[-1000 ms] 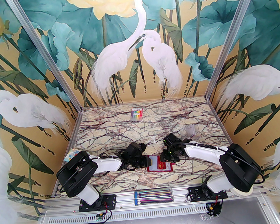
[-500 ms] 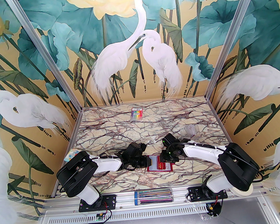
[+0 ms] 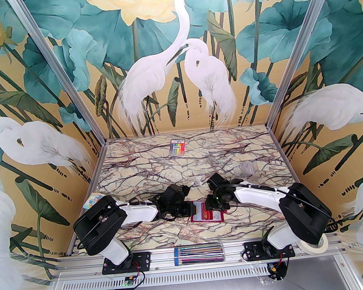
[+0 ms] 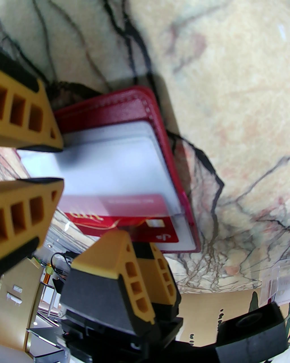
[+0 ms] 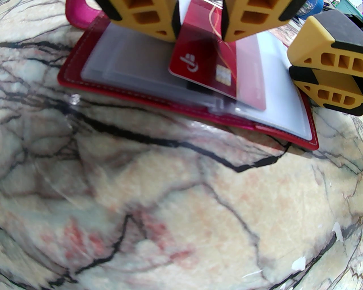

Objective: Put the credit cards into the card holder

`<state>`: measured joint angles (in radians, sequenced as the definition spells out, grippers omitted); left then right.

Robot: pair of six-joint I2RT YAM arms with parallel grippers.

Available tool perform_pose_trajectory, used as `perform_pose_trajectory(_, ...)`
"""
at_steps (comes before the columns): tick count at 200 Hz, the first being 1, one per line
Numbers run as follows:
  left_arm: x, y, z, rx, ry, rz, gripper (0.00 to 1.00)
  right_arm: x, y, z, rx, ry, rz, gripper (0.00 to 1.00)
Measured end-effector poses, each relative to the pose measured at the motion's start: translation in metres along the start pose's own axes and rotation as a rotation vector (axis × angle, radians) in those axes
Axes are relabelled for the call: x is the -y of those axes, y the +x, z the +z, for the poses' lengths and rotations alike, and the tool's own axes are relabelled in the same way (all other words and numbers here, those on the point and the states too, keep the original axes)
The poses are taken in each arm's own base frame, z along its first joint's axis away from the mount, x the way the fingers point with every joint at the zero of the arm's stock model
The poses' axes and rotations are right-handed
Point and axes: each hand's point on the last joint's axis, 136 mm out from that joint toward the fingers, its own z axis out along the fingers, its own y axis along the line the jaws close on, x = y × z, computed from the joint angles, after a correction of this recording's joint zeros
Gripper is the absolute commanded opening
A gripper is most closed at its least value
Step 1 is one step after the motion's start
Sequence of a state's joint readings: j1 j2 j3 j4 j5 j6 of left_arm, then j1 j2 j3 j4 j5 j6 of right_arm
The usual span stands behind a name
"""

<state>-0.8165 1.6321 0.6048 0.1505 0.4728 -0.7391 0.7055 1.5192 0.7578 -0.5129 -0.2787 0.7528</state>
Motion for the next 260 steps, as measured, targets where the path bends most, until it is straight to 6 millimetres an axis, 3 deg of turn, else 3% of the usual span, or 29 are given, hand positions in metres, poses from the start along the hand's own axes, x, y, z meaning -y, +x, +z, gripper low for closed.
perform_pose_trajectory(149,0.001,0.000,0.000,0.005,0.009,0.004,0.25,-0.021,0.002,0.011,-0.012,0.015,-0.031,0.28)
perform_pose_trajectory(260,0.002,0.000,0.000,0.004,0.016,0.006,0.27,-0.024,0.003,0.014,-0.015,0.004,-0.010,0.25)
